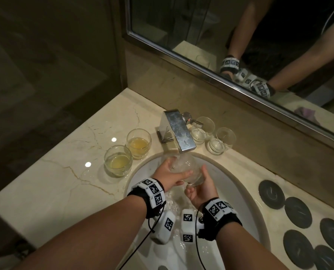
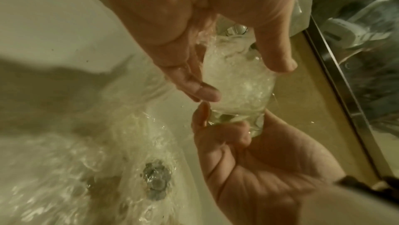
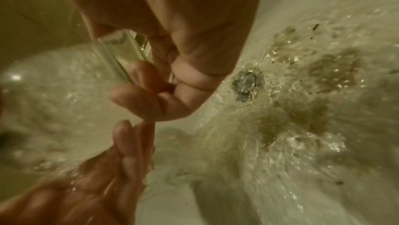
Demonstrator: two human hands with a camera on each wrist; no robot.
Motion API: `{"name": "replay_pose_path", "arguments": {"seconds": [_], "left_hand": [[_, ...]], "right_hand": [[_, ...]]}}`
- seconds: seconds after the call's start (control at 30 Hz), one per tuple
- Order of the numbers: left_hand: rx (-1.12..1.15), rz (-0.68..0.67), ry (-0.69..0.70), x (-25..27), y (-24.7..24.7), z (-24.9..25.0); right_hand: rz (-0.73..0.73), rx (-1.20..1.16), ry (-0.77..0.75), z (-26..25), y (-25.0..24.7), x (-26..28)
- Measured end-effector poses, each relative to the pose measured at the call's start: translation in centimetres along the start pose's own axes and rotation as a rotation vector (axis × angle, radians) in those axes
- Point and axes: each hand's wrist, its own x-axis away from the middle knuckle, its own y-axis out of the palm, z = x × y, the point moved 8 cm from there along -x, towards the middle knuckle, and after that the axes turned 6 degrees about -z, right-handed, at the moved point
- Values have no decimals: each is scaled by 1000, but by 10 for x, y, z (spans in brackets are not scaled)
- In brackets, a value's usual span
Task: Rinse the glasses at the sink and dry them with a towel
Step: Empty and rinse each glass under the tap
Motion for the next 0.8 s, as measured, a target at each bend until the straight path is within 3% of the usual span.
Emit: {"name": "replay_pose_path", "arguments": {"seconds": [0.1, 0.23, 0.4, 0.67, 0.8], "left_hand": [[-28, -17, 20, 0, 5, 5], [21, 59, 20, 0, 2, 5], [30, 2, 28, 3, 8, 9], [45, -17, -7, 3, 5, 3], [59, 6, -7, 3, 4, 5]], "right_hand": [[8, 56, 13, -3, -1, 2], [47, -14, -38, -8, -4, -1], [81, 167, -11, -8, -3, 2], [120, 209, 32, -6, -2, 9], [102, 86, 41, -2, -2, 8]]}}
